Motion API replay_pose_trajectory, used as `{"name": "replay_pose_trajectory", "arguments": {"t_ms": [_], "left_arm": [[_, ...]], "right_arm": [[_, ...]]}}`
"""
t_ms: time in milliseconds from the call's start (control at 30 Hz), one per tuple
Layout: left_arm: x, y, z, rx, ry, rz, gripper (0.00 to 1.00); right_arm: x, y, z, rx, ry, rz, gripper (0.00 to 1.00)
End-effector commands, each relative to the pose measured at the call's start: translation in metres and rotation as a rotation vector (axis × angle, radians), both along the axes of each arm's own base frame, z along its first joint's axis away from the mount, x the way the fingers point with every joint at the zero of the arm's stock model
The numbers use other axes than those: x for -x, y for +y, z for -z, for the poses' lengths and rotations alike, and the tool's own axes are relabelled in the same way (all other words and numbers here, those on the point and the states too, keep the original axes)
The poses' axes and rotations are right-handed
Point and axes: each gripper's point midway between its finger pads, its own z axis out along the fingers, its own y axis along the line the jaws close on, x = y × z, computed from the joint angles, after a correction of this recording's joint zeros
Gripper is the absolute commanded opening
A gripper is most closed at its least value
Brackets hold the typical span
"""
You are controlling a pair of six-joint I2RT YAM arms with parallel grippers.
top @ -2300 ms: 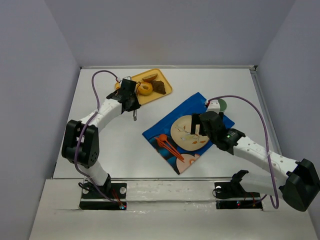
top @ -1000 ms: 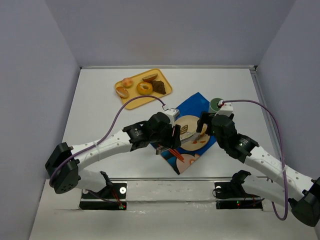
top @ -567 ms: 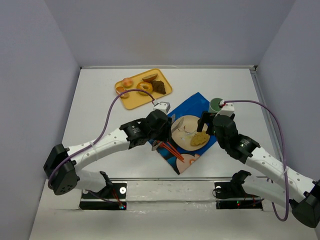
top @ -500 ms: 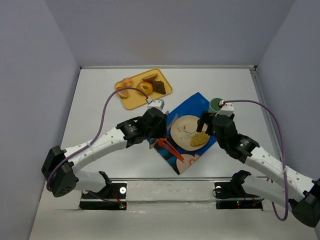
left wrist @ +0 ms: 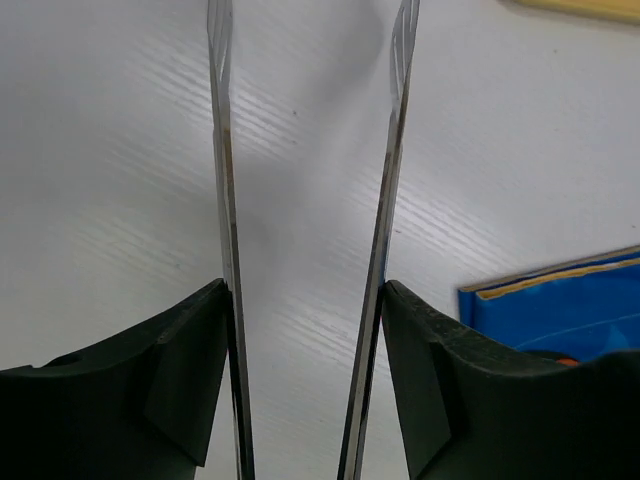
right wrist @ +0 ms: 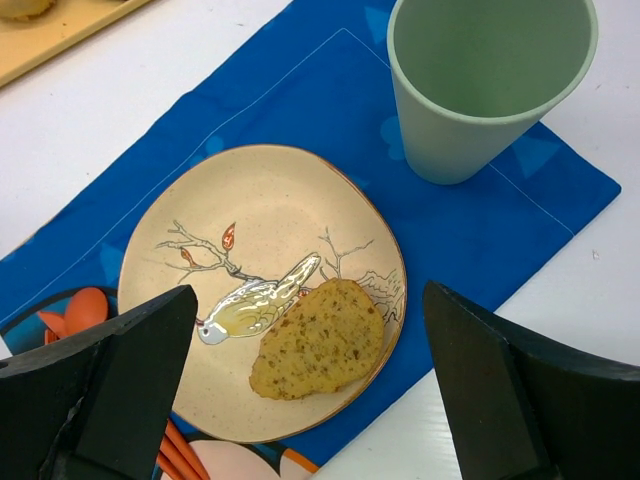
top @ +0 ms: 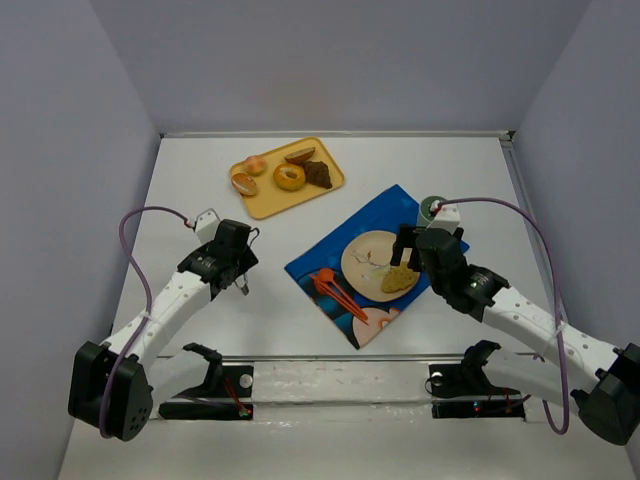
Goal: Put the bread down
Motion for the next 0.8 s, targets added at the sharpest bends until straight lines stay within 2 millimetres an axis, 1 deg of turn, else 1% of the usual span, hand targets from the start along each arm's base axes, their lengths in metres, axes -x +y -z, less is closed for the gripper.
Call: {"name": "replay_pose_trajectory", "arguments": {"t_ms": [0, 33, 67, 100, 133, 233, 267, 367, 400, 467, 500, 567, 700, 767], "left_arm": [[-0.013, 0.014, 0.015, -0.012, 0.006, -0.086, 0.77], [-0.015, 0.019, 0.017, -0.023, 0.004, -0.105, 0.8], [-0.017, 0.027, 0.021, -0.036, 0.006, -0.148, 0.9], [-0.018, 0.031, 0.023, -0.034, 0.009, -0.166, 0.96], [-0.02, 0.031, 0.023, -0.028, 0.009, -0.167, 0.99], [-0.021, 0.032, 0.014, -0.02, -0.015, -0.181, 0.99], [-0.019, 0.033, 0.006, -0.015, -0.033, -0.19, 0.99], [-0.023, 0.032, -0.019, 0.02, -0.104, -0.189, 0.99], [-0.024, 0.03, -0.037, 0.043, -0.161, -0.18, 0.99], [-0.027, 0.027, -0.057, 0.078, -0.229, -0.162, 0.99], [-0.027, 0.026, -0.072, 0.101, -0.282, -0.153, 0.99], [-0.027, 0.026, -0.088, 0.12, -0.354, -0.135, 0.99], [-0.024, 0.027, -0.101, 0.134, -0.406, -0.129, 0.99], [-0.022, 0.027, -0.106, 0.143, -0.43, -0.128, 0.99]], "right_arm": [[-0.006, -0.005, -0.002, 0.001, -0.02, 0.045, 1.0], [-0.007, -0.005, -0.001, 0.003, -0.017, 0.044, 1.0], [-0.008, -0.002, 0.001, 0.007, -0.009, 0.038, 1.0], [-0.008, -0.001, 0.0, 0.004, -0.008, 0.036, 1.0], [-0.008, -0.001, 0.001, 0.005, -0.005, 0.034, 1.0], [-0.008, 0.001, -0.004, -0.014, -0.012, 0.03, 1.0], [-0.009, 0.002, -0.006, -0.019, -0.016, 0.029, 1.0], [-0.01, 0.005, -0.015, -0.041, -0.032, 0.023, 1.0], [-0.011, 0.006, -0.02, -0.046, -0.04, 0.023, 1.0], [-0.012, 0.007, -0.025, -0.051, -0.047, 0.021, 1.0], [-0.013, 0.006, -0.027, -0.055, -0.051, 0.024, 1.0], [-0.015, 0.005, -0.034, -0.062, -0.068, 0.038, 1.0], [-0.015, 0.002, -0.043, -0.059, -0.089, 0.045, 1.0], [-0.014, -0.001, -0.043, -0.056, -0.092, 0.06, 1.0]]}}
